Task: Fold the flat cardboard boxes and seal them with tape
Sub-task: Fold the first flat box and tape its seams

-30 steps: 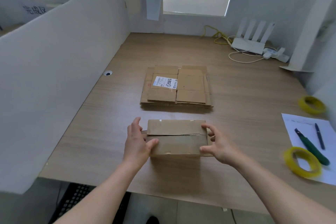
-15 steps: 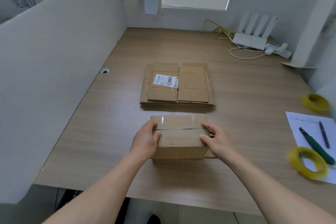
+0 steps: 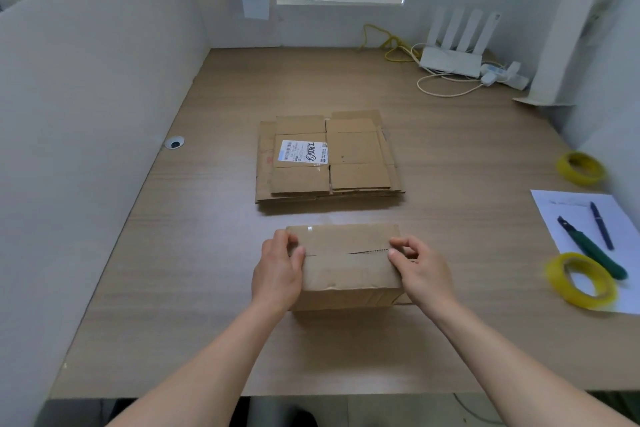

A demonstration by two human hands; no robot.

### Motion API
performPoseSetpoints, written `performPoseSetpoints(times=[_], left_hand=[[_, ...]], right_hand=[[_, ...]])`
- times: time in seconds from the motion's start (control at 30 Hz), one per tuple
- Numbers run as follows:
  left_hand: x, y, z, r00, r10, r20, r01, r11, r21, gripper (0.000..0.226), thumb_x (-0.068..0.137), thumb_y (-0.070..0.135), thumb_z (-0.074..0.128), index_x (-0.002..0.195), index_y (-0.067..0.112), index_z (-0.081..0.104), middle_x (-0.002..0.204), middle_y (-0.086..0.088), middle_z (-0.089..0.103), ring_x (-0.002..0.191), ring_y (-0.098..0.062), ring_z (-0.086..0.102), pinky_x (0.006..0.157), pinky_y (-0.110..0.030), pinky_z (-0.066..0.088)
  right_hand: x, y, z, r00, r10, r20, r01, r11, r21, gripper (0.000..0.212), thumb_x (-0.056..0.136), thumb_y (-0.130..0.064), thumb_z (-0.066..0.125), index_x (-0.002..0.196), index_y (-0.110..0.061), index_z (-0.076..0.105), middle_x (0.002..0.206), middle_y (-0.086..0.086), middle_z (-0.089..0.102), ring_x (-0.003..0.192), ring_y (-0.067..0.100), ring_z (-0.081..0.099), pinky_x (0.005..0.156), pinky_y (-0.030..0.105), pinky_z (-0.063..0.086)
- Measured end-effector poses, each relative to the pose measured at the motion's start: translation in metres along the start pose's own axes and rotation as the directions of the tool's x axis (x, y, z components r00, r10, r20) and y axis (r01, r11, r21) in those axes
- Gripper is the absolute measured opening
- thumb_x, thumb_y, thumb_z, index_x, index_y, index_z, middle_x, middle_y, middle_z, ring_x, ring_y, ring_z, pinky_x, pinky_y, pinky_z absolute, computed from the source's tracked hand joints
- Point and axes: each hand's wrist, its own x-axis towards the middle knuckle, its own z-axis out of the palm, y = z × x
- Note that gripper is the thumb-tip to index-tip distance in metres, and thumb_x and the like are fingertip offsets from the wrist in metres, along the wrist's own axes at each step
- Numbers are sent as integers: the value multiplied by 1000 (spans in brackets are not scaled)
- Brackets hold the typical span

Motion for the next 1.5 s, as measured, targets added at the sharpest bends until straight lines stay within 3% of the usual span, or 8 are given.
performPoseSetpoints(times=[0.2,0.77,0.9,1.0,1.07,1.13,1.3,1.5], left_hand=[[6,-3,-3,997,60,49,-61,998,23,6,99,36,46,100,32,42,105,2,50,85,-16,56,75,-36,50],[3,8,2,985,149,88,-154,986,56,5,102,30,35,101,32,39,108,-3,49,85,-20,54,71,-33,44],[-1,11,-2,981,184,69,-192,972,136,4,100,27,40,99,29,43,119,-4,47,95,-22,51,70,-36,49],[-6,19,-1,908,412,81,-406,811,421,6,90,15,54,97,17,54,130,-8,44,111,-30,43,75,-38,45],[-14,29,2,805,566,178,-571,655,496,8,82,9,59,90,13,59,118,-11,53,104,-33,49,76,-40,44],[-25,38,8,750,620,230,-636,582,507,11,78,8,60,87,13,61,101,-9,58,90,-30,51,69,-37,42],[-37,56,26,795,552,250,-587,600,543,28,84,17,52,111,21,60,112,-10,54,97,-33,46,79,-42,41],[-37,66,33,846,492,205,-513,649,562,8,87,24,58,94,23,63,104,-6,53,91,-29,44,72,-41,40]], right_hand=[[-7,4,7,996,1,-86,3,999,47,17,86,-22,73,85,-38,67,83,-13,68,80,7,64,70,28,48],[2,12,-2,992,60,-114,-45,991,129,25,84,-12,74,79,-35,69,76,-10,69,72,6,62,73,26,47],[1,13,0,991,63,-121,-45,988,147,23,84,-13,75,79,-35,69,77,-8,70,74,9,63,73,28,49],[0,14,0,990,64,-124,-45,988,150,24,84,-13,75,79,-36,69,77,-9,70,74,7,64,73,28,49],[0,14,-1,990,56,-128,-37,989,141,25,83,-13,75,78,-37,69,77,-10,70,73,5,64,72,26,48],[0,15,0,990,58,-127,-41,990,136,26,83,-14,75,77,-38,68,77,-10,70,72,4,63,70,26,47],[-1,10,-1,992,66,-110,-48,986,161,25,83,-13,74,77,-37,67,77,-10,69,72,2,63,71,26,49],[3,16,-23,995,6,103,-24,985,173,23,88,-16,69,95,-38,70,89,-11,71,79,5,65,78,21,54]])
